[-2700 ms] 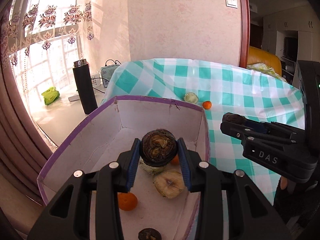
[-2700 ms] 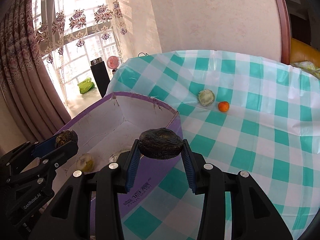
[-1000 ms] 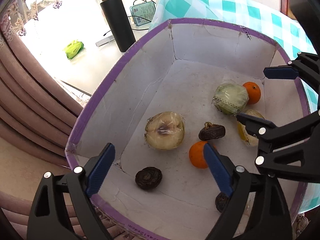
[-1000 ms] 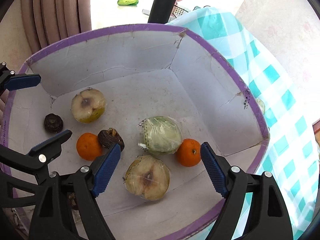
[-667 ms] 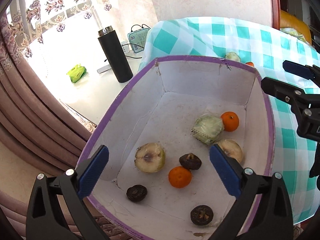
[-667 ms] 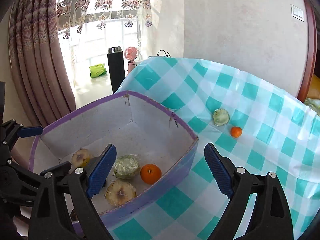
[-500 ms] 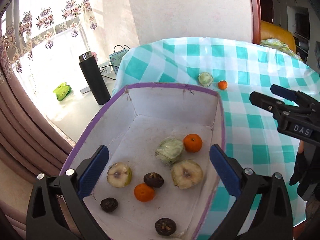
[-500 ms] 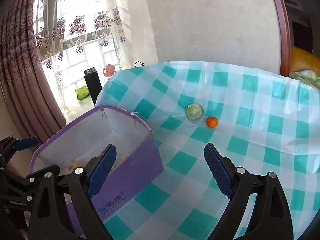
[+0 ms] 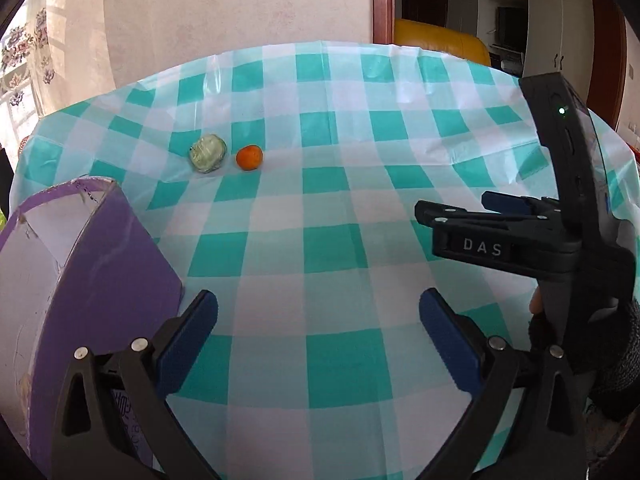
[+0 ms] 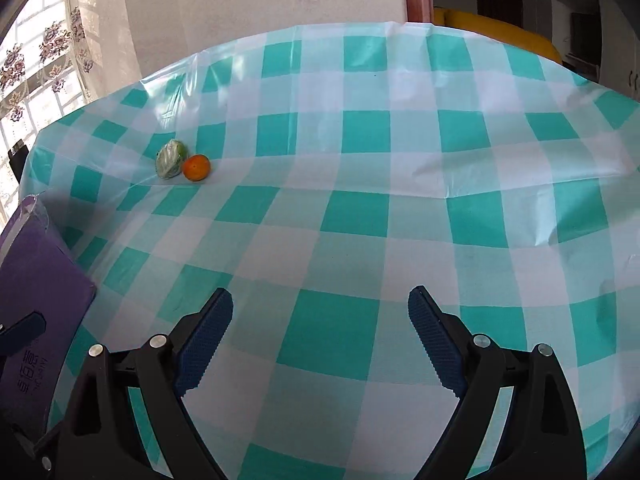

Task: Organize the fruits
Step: 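Move both tools back over the last two fruits on the table, then grasp the small mandarin with the right tool while the left tool grasps the wrapped green fruit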

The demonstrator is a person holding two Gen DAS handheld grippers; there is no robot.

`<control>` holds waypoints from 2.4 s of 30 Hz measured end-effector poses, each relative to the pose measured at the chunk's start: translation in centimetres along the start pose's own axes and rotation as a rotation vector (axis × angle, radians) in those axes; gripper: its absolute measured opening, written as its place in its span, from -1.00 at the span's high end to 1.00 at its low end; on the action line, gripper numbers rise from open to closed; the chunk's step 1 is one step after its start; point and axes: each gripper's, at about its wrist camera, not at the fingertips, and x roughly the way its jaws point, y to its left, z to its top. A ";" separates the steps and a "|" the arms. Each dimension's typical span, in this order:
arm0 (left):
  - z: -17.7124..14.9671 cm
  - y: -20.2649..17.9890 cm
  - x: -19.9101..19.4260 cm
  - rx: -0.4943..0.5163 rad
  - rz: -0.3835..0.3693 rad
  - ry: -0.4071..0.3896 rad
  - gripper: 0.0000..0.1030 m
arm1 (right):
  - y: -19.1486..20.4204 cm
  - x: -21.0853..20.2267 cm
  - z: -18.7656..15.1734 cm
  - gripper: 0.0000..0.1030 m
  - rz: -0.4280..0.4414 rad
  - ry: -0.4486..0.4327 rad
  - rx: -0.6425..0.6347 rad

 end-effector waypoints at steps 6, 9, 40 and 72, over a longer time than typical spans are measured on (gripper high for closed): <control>1.6 2.3 4.8 -0.055 0.011 0.024 -0.96 | -1.4 2.3 1.4 -0.68 -0.007 0.010 0.036; 2.6 3.2 6.4 -0.080 0.013 0.028 -0.96 | -1.3 3.3 2.0 -0.68 -0.011 0.016 0.060; 3.7 5.3 8.1 -0.199 -0.058 0.017 -0.96 | 11.9 15.1 11.3 -0.67 0.373 0.105 -0.316; 3.7 5.9 10.0 -0.247 -0.094 0.146 -0.96 | -6.2 5.3 3.3 0.30 0.145 -0.041 0.276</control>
